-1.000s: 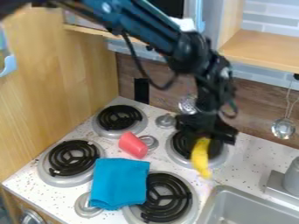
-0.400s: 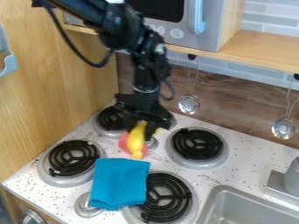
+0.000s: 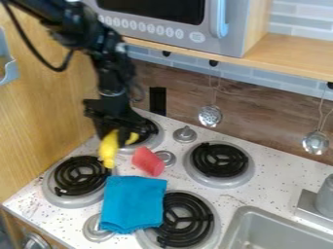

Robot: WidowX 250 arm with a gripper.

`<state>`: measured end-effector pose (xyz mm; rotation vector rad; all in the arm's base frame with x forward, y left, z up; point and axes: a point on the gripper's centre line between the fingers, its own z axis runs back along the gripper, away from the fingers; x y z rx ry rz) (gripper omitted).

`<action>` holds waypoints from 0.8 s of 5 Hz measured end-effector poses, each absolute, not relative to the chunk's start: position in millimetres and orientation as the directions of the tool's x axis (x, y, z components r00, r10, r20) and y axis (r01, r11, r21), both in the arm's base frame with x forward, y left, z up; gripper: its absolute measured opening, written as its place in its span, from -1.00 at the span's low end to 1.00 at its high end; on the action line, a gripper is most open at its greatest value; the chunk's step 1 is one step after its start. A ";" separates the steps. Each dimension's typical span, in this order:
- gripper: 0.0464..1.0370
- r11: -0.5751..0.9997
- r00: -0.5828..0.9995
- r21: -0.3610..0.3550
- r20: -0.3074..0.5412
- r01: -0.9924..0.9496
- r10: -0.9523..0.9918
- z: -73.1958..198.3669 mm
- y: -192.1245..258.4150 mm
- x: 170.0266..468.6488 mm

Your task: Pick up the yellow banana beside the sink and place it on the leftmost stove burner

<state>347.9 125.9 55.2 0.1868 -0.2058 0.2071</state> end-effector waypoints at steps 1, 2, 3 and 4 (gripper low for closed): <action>0.01 0.967 0.955 0.163 0.258 -0.195 0.149 50.5 158.1 345.3; 0.01 0.977 0.959 0.159 0.267 -0.141 0.095 34.7 174.0 339.5; 0.01 0.980 0.958 0.158 0.279 -0.121 0.073 20.1 183.5 337.3; 0.01 0.986 0.971 0.117 0.225 -0.115 0.087 -6.1 181.6 335.1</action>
